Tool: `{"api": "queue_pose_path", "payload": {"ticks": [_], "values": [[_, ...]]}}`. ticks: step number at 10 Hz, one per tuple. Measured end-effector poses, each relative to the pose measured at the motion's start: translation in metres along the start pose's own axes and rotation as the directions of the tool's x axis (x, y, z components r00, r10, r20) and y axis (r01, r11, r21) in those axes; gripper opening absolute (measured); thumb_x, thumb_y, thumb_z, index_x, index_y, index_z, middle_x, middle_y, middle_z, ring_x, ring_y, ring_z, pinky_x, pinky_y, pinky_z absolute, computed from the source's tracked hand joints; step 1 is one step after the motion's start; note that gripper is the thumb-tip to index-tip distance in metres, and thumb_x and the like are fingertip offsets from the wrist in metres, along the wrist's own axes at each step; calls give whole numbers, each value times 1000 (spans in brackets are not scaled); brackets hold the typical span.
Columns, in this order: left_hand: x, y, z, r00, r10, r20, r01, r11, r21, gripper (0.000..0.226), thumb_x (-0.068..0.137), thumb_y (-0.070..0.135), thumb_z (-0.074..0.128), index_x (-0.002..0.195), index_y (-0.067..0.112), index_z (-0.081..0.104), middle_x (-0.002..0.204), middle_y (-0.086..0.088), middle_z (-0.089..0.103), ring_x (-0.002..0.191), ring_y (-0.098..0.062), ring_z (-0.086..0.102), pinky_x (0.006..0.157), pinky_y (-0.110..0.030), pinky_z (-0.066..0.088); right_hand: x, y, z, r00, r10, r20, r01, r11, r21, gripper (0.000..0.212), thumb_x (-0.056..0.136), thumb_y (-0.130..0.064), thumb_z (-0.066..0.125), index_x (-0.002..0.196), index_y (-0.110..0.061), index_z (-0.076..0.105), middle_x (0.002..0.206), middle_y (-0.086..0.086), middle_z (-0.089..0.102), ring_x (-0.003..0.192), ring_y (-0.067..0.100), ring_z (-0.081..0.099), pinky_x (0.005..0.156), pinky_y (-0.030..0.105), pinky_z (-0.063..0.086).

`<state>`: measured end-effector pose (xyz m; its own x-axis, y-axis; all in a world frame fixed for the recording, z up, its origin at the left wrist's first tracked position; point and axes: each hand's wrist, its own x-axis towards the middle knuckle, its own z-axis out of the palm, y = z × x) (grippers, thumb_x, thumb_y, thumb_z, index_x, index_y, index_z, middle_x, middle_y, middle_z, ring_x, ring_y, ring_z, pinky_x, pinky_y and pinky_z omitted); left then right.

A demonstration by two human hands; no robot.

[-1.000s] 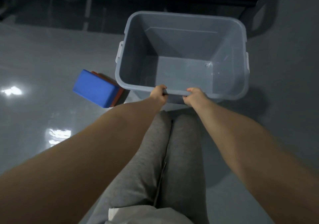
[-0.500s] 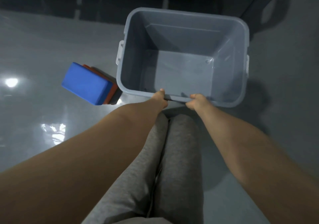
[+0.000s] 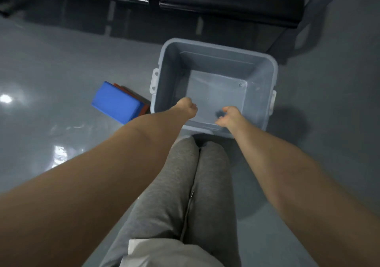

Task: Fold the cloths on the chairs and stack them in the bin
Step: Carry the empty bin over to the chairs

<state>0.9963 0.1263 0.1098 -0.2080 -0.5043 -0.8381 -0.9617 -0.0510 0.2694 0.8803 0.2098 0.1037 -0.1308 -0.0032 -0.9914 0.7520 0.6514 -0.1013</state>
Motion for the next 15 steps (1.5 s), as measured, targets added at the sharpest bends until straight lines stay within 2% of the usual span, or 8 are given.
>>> {"api": "queue_pose_path", "payload": {"ticks": [2,3,4,5,6,7,9,15], "values": [[-84,16,-35,992,42,117,15,895,-447,69,83,-7,54,144,-6,24,153,-14,27,140,-27,29,114,-28,25,-110,-5,27,989,-38,140,3,970,242,33,103,-15,25,75,-8,39,150,6,37,138,18,35,111,30,25],[-138,29,-73,955,-37,293,288,339,-896,74,79,-6,56,145,-7,23,154,-17,26,141,-25,29,113,-27,28,-157,-8,40,983,-43,177,9,982,191,33,104,-16,22,98,-5,53,150,5,37,139,16,33,111,28,24],[-174,27,-105,951,-143,273,283,57,-957,36,105,11,21,118,-5,50,127,-20,50,118,-15,53,108,-18,25,-216,-8,70,968,-94,233,78,994,76,40,105,-16,18,129,-3,48,151,4,36,116,11,52,113,25,21],[-194,16,-145,964,-111,242,228,-126,-965,36,104,9,22,72,6,39,85,-8,47,77,-16,55,66,-13,46,-246,-7,105,965,-166,204,172,985,-15,31,103,-13,25,94,-4,54,98,9,68,63,10,44,69,14,48],[-201,-9,-179,978,-118,170,153,-143,-978,31,104,15,25,86,7,49,85,-8,49,64,-17,44,66,-20,44,-268,-6,140,959,-193,205,210,975,-66,33,102,-10,26,75,-6,44,73,4,53,63,11,45,53,21,39],[-204,-49,-221,988,-99,120,109,-107,-988,34,104,10,21,77,7,42,78,-8,45,64,-16,43,62,-23,40,-288,5,192,928,-276,250,303,950,-77,30,102,-9,25,118,-3,49,79,4,47,65,10,47,54,17,43],[-199,-153,-293,990,-105,91,95,31,-995,37,101,5,31,66,7,42,35,-3,48,23,-10,45,33,-16,38,-298,52,326,940,-308,147,317,947,-46,38,98,-1,25,62,-7,38,23,-2,38,17,6,37,24,12,28],[-184,-189,-433,994,-93,52,77,286,-955,36,101,3,31,69,1,47,62,-11,56,48,-17,57,47,-19,46,-337,2,442,934,-326,147,350,917,-190,36,95,-7,27,61,-12,36,25,0,36,18,11,32,49,19,31]]}}
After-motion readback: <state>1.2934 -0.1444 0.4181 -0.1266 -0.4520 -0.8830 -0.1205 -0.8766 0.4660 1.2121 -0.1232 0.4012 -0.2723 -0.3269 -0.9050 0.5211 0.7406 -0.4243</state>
